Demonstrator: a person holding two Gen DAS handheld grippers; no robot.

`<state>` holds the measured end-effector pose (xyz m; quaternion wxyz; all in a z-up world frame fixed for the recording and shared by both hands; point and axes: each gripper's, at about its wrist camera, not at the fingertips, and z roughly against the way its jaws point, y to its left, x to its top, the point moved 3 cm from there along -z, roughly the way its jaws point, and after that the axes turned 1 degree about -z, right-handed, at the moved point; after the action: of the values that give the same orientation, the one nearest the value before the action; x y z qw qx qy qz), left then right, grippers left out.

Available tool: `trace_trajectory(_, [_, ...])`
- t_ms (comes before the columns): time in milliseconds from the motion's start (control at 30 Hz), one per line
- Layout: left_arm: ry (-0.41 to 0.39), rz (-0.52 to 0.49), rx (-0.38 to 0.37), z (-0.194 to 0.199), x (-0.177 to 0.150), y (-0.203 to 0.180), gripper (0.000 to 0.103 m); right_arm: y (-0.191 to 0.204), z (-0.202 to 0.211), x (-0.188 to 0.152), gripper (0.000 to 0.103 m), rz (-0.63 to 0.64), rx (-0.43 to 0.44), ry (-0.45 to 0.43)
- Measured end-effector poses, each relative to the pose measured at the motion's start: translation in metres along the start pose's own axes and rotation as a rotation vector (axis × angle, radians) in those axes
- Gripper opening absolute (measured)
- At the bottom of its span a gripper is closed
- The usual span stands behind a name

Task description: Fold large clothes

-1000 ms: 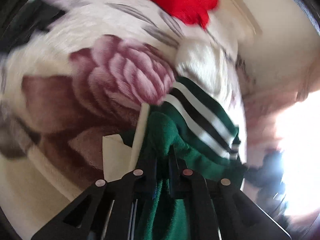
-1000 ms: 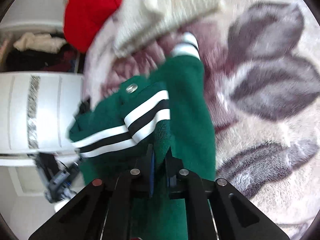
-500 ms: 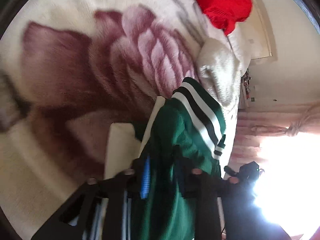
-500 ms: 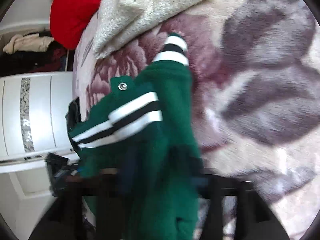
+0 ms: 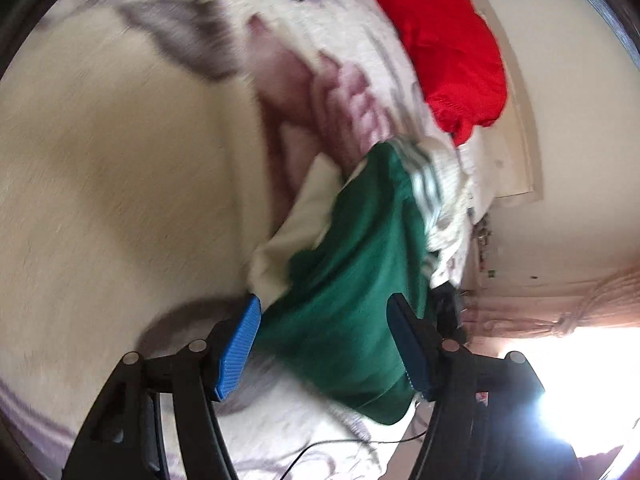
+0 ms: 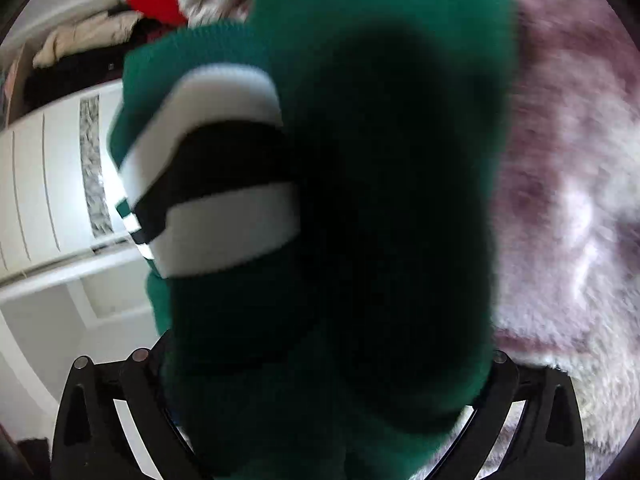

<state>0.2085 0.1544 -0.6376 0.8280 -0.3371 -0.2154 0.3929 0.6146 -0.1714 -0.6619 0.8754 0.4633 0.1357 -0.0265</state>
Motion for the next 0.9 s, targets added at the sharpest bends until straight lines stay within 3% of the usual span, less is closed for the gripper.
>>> trace_trajectory(33, [0.009, 0.023, 0.005, -0.002, -0.009, 0.008, 0.063, 0.001, 0.001, -0.002, 0.09, 0.002, -0.004, -0.013])
trace_trajectory(67, [0.024, 0.041, 0.001, -0.006, -0.017, 0.012, 0.063, 0.0, 0.008, -0.007, 0.067, -0.016, -0.012, -0.044])
trace_trajectory(133, [0.067, 0.067, -0.011, -0.019, -0.03, 0.018, 0.063, -0.006, 0.022, -0.019, 0.049, -0.093, 0.018, -0.106])
trace_trajectory(233, [0.127, 0.076, -0.071, -0.046, -0.037, 0.013, 0.063, -0.013, 0.047, -0.059, 0.041, -0.256, 0.072, -0.267])
trace_trajectory(300, [0.131, 0.051, -0.138, -0.06, -0.027, 0.001, 0.063, -0.021, 0.057, -0.093, 0.041, -0.377, 0.138, -0.36])
trace_trajectory(467, [0.141, -0.138, -0.126, -0.079, 0.046, -0.047, 0.058, -0.033, 0.065, -0.195, 0.04, -0.594, 0.221, -0.497])
trace_trajectory(533, [0.198, -0.23, -0.134, -0.092, 0.075, -0.066, 0.058, -0.026, 0.05, -0.245, 0.039, -0.655, 0.249, -0.483])
trace_trajectory(600, [0.254, -0.295, -0.09, -0.104, 0.098, -0.075, 0.058, -0.016, 0.025, -0.28, 0.039, -0.68, 0.263, -0.435])
trace_trajectory(700, [0.302, -0.362, 0.018, -0.104, 0.115, -0.076, 0.058, -0.018, -0.02, -0.302, 0.056, -0.711, 0.216, -0.354])
trace_trajectory(767, [0.274, -0.377, 0.021, -0.085, 0.113, -0.072, 0.06, -0.028, -0.033, -0.308, 0.067, -0.756, 0.16, -0.312])
trace_trajectory(800, [0.247, -0.376, 0.034, -0.07, 0.111, -0.069, 0.061, -0.029, -0.032, -0.31, 0.067, -0.766, 0.158, -0.298])
trace_trajectory(900, [0.166, -0.384, 0.134, -0.029, 0.089, -0.041, 0.061, -0.023, -0.015, -0.323, 0.076, -0.731, 0.121, -0.267])
